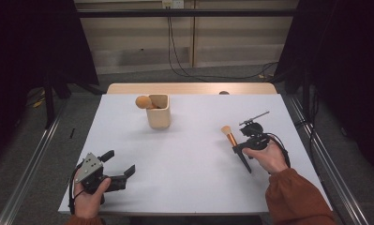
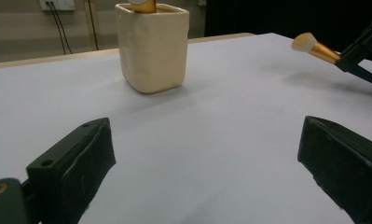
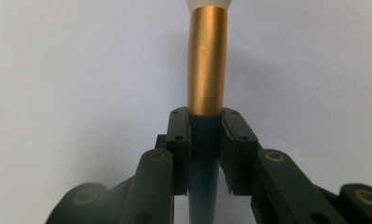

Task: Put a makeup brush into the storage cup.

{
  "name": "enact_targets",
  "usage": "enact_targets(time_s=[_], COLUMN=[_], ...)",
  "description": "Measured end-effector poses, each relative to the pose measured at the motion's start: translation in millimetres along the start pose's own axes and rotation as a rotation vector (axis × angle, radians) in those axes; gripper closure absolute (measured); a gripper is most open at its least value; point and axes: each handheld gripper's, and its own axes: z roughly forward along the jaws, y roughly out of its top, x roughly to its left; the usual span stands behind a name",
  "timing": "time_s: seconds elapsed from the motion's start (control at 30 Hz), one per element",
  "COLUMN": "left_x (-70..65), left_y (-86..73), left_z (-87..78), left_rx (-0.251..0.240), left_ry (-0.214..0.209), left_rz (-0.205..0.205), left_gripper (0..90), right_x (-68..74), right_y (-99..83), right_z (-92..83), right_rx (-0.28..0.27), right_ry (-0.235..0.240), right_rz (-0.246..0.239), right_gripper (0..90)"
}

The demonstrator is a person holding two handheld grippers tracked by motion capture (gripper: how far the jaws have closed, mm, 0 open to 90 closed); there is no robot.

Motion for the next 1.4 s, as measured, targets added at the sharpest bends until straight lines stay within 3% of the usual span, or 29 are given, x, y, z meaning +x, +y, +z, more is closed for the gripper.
enact_targets(time_s=[0.2,0.47,0.63,1.4], left_x=[0.0,0.1,-0.3,0.6], left_y=[0.0,0.0,0.3,0.5], left_z=[-0.2,-0.2,-0.2,-2.2], left_rx=[0.0,0.001,-0.001,-0.007], left_ry=[-0.001,0.0,0.0,0.009], left_rz=[-0.001,0.0,0.005,0.003], left_gripper=[3.5,3.5,3.5,3.9], right_x=[-0.9,0.1,-1.5,-6.9], right_y=[-4.6,-10.6,-15.0,-37.5], right_z=[-6.5,-9.7,-12.4,-8.0], right_rx=[-0.102,-0.229,-0.327,-0.623], right_ry=[0.032,0.053,0.05,0.109], right_rz=[-0.002,-0.051,-0.04,-0.042], right_gripper=[75.3,75.3,75.3,75.3])
